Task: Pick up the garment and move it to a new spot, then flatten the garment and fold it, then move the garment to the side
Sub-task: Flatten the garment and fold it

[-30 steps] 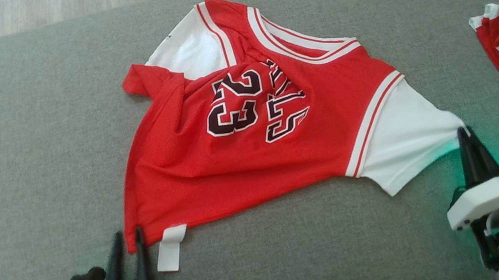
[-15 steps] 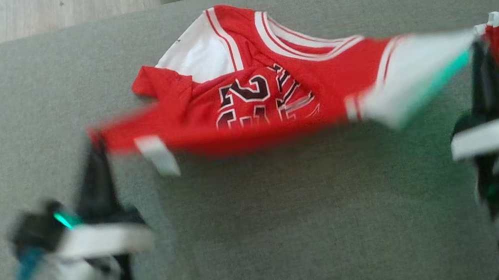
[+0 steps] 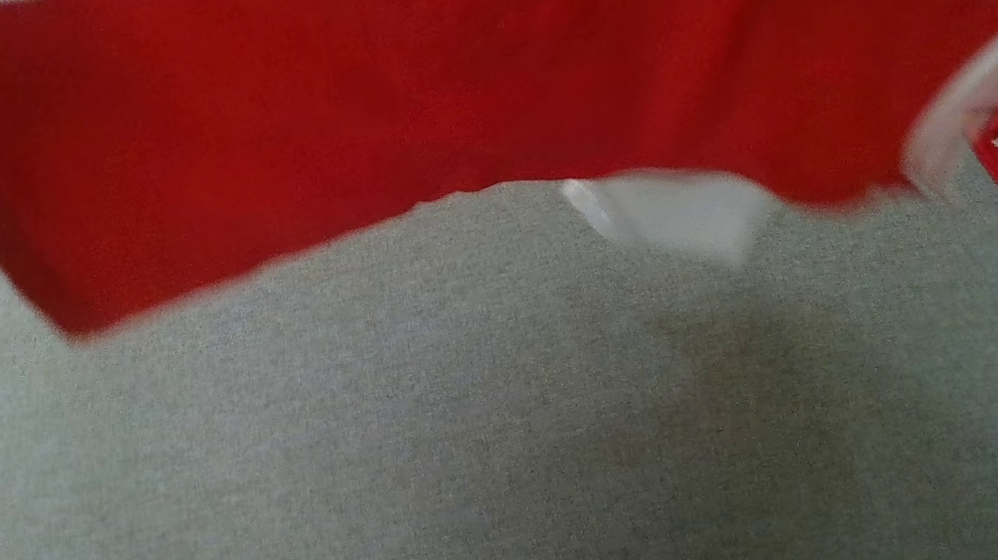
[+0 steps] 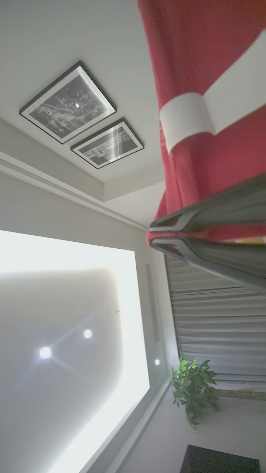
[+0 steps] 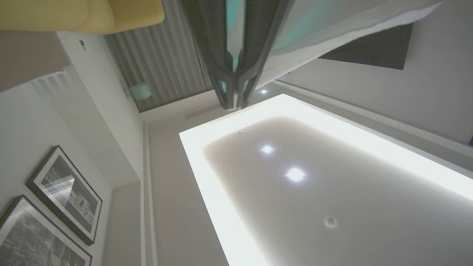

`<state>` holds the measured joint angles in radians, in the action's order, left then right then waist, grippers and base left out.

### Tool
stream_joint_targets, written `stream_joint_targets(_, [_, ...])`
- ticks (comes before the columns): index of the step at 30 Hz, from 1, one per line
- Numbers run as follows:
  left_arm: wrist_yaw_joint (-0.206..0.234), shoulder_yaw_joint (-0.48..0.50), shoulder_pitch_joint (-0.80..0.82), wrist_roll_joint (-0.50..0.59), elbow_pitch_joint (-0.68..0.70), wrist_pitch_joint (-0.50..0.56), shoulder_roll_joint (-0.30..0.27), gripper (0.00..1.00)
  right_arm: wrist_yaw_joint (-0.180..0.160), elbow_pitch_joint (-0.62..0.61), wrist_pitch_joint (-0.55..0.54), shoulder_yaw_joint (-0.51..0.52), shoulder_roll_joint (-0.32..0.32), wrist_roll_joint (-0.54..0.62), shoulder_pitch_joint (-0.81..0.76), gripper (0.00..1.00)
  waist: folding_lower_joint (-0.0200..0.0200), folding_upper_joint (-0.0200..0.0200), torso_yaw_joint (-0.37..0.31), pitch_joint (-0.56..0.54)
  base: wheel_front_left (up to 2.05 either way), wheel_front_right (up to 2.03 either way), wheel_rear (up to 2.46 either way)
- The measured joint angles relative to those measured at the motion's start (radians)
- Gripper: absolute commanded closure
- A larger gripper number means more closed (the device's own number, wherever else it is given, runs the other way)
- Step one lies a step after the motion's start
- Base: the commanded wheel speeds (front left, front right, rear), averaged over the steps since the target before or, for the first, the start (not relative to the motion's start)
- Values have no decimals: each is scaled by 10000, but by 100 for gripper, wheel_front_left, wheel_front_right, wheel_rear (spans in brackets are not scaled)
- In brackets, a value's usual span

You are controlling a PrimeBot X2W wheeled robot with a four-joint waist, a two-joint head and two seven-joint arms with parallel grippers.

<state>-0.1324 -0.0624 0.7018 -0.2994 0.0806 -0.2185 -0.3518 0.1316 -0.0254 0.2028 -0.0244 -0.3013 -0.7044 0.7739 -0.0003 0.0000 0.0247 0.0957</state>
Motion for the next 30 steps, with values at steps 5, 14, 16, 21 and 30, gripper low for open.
stream_joint_targets(5, [2,-23,755,-456,-368,1300,-90,100,0,614,-894,-17,-61,132,941,100,2,0,57,274,0,0,0])
stream_joint_targets(14, [211,-221,567,-767,-2477,1707,305,100,0,3156,-953,-378,387,970,1990,100,6,0,-2,1238,0,0,0])
stream_joint_targets(16, [447,-322,838,-408,-2805,1018,401,100,0,3580,-454,-349,407,1267,2784,100,6,0,-30,1521,0,0,0])
stream_joint_targets(21, [1049,-29,3150,330,-2734,-351,669,100,0,3979,420,257,431,1691,5023,100,6,0,-121,2180,0,0,0])
stream_joint_targets(30, [867,625,1532,640,-3611,-454,1394,100,0,4537,539,336,301,1373,3083,100,6,-1,-386,2841,0,0,0])
